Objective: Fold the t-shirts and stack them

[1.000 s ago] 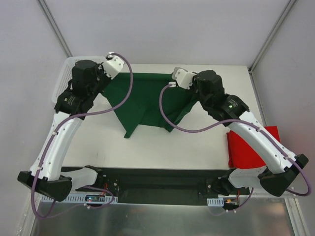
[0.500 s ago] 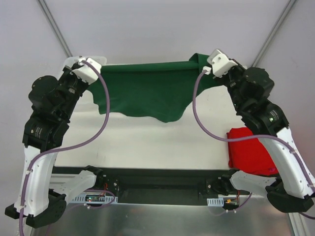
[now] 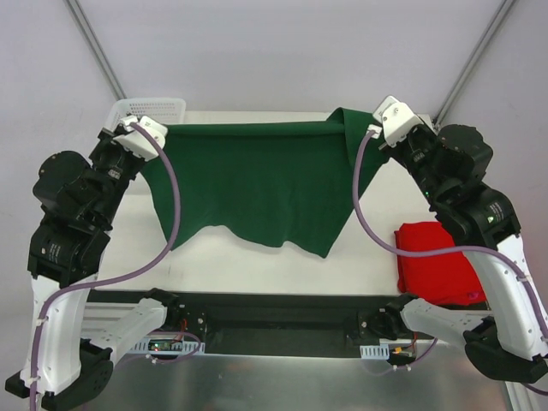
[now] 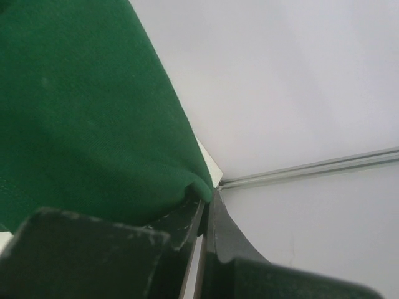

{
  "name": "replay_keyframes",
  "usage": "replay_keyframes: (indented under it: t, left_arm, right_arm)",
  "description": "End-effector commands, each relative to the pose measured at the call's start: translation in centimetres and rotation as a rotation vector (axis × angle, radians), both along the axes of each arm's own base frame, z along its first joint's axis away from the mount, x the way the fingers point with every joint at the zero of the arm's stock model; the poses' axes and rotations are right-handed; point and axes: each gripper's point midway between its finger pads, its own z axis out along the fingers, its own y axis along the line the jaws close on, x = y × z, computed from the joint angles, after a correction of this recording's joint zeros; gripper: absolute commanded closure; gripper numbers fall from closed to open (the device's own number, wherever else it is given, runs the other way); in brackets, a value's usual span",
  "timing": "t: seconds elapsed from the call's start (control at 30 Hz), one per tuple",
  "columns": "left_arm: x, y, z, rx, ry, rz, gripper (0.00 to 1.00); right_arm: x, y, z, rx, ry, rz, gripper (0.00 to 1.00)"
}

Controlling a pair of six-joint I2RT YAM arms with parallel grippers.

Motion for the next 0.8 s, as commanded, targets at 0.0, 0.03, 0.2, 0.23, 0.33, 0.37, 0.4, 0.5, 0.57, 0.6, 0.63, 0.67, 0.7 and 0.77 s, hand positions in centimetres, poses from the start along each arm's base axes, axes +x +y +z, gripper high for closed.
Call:
replay_keyframes:
  t: [0.0, 0.03, 0.2, 0.23, 0.33, 0.37, 0.4, 0.5, 0.57, 0.6, 0.63, 0.67, 0.7, 0.77]
  left_arm:
    - [-1.3, 3.7, 1.7, 0.004, -0.067, 0.180, 1.00]
    - [-0.6, 3.4, 0.7, 0.008, -0.042, 0.175, 1.00]
    - [4.7, 1.3, -4.1, 0.048, 0.096, 0.142, 1.00]
    - [5.9, 0.9, -4.8, 0.051, 0.111, 0.133, 1.00]
    - [10.7, -0.1, -5.1, 0.052, 0.127, 0.117, 1.00]
    - [13.6, -0.7, -6.6, 0.059, 0.180, 0.108, 1.00]
    - [15.0, -0.5, -6.3, 0.057, 0.183, 0.115, 1.00]
    - [20.0, -0.9, -1.3, 0.068, 0.096, 0.127, 1.00]
    - [23.3, -1.5, -1.0, 0.110, 0.092, 0.126, 1.00]
    - [23.0, -1.5, 3.2, 0.106, -0.003, 0.137, 1.00]
    - [24.3, -1.6, 3.4, 0.124, -0.010, 0.148, 1.00]
    - [24.1, -1.5, 5.2, 0.136, -0.049, 0.159, 1.00]
    - [23.1, -1.3, 7.9, 0.127, -0.114, 0.169, 1.00]
    - [21.6, -1.6, 9.6, 0.130, -0.151, 0.159, 1.00]
  right_arm:
    - [-1.5, -4.9, 2.3, 0.031, -0.050, -0.184, 0.99]
    - [-1.0, -4.6, 1.8, 0.020, -0.035, -0.184, 0.99]
    - [2.6, -2.6, -0.1, -0.034, 0.003, -0.175, 0.99]
    - [3.7, -2.3, -0.1, -0.030, -0.003, -0.173, 0.99]
    - [8.1, -1.1, -2.0, -0.040, 0.068, -0.175, 0.99]
    - [10.6, -0.2, -2.9, -0.046, 0.101, -0.178, 0.99]
    - [11.8, -0.1, -2.8, -0.046, 0.104, -0.181, 0.99]
    - [16.9, 0.3, -3.3, -0.059, 0.132, -0.211, 0.99]
    - [18.5, -0.3, 0.0, -0.033, 0.064, -0.234, 0.99]
    - [20.4, -0.4, -1.3, -0.051, 0.091, -0.250, 0.99]
    - [20.6, -0.6, 0.3, -0.040, 0.055, -0.258, 0.99]
    - [20.6, -0.9, 1.4, -0.040, 0.027, -0.268, 0.99]
    - [20.4, -1.3, 3.5, -0.037, -0.032, -0.281, 0.99]
    - [19.6, -1.8, 4.9, -0.032, -0.079, -0.291, 0.99]
